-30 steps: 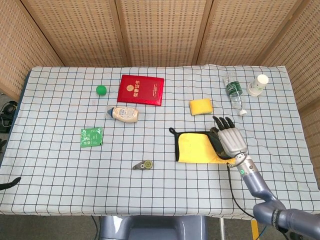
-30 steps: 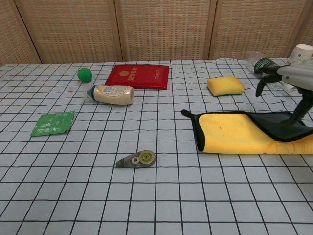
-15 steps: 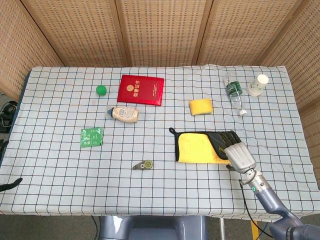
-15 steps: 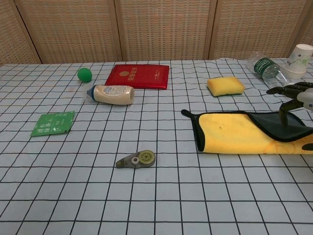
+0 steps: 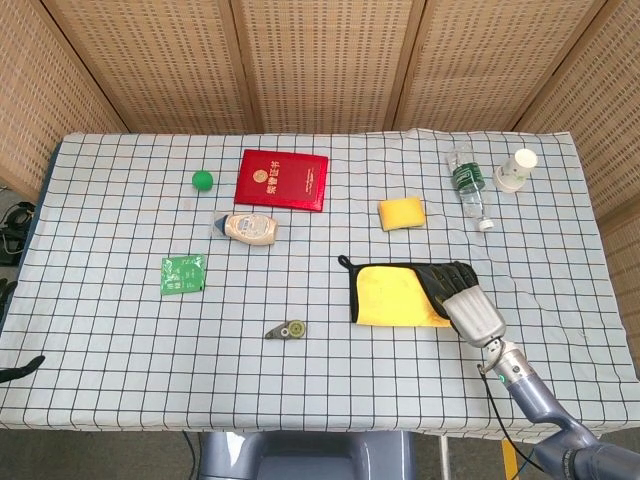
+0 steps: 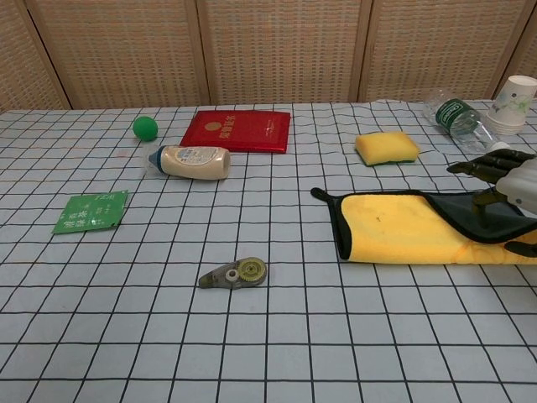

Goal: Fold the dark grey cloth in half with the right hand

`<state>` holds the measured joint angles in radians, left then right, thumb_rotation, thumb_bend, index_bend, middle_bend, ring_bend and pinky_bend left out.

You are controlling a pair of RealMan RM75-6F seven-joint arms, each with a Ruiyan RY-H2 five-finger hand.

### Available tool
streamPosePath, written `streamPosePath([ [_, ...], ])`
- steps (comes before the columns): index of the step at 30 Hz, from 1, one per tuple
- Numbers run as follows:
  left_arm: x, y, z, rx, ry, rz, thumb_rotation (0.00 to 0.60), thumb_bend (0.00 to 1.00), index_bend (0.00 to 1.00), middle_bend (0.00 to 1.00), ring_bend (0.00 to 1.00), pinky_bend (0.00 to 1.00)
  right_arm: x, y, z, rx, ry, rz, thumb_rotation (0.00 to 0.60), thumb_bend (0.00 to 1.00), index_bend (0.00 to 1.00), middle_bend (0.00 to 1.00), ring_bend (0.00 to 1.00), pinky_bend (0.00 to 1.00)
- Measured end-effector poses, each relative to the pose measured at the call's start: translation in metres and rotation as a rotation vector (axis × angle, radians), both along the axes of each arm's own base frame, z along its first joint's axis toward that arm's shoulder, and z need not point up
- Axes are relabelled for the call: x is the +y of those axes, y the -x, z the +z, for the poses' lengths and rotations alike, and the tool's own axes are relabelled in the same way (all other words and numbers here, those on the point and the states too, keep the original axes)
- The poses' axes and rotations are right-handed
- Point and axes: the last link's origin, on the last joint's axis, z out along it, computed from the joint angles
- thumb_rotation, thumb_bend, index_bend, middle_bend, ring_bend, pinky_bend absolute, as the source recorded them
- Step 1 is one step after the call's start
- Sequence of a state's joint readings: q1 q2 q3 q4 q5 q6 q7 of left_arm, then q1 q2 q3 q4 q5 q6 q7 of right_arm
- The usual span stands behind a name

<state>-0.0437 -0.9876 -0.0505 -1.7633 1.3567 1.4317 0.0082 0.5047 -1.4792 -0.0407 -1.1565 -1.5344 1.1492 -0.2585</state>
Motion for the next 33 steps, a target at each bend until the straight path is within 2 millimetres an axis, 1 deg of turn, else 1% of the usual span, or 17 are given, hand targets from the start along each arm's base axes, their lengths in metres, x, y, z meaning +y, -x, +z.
streamPosePath([
  [5, 0.000, 0.000, -0.001, -0.001, 0.006, -0.002, 0.600, 0.00, 0.00, 0.00, 0.00, 0.00, -0.001, 0.003, -0.004, 0.025, 0.000, 0.010, 0.600, 0.51, 0.52, 0.00, 0.00, 0.00],
  [10, 0.000, 0.000, -0.001, -0.002, 0.005, -0.002, 0.600, 0.00, 0.00, 0.00, 0.00, 0.00, -0.003, 0.006, -0.004, 0.033, 0.009, 0.014, 0.600, 0.60, 0.56, 0.00, 0.00, 0.00],
  [13, 0.000, -0.001, -0.001, -0.001, 0.006, -0.003, 0.600, 0.00, 0.00, 0.00, 0.00, 0.00, -0.005, 0.008, -0.003, 0.031, 0.018, 0.011, 0.600, 0.62, 0.57, 0.02, 0.00, 0.00],
  [20, 0.000, -0.001, -0.001, 0.000, 0.007, -0.002, 0.600, 0.00, 0.00, 0.00, 0.00, 0.00, -0.011, 0.012, -0.002, 0.016, 0.037, -0.001, 0.600, 0.64, 0.61, 0.04, 0.00, 0.02],
  [25, 0.000, 0.000, -0.002, 0.001, 0.007, -0.001, 0.600, 0.00, 0.00, 0.00, 0.00, 0.00, -0.017, 0.011, 0.000, -0.039, 0.049, -0.031, 0.600, 0.64, 0.63, 0.04, 0.00, 0.03],
  [28, 0.000, 0.000, -0.002, 0.000, 0.008, 0.000, 0.600, 0.00, 0.00, 0.00, 0.00, 0.00, -0.024, 0.009, 0.004, -0.098, 0.063, -0.071, 0.600, 0.64, 0.63, 0.05, 0.00, 0.03],
  [33, 0.000, -0.001, -0.002, -0.001, 0.007, -0.001, 0.600, 0.00, 0.00, 0.00, 0.00, 0.00, -0.042, 0.005, 0.013, -0.168, 0.101, -0.137, 0.600, 0.64, 0.63, 0.05, 0.00, 0.04],
])
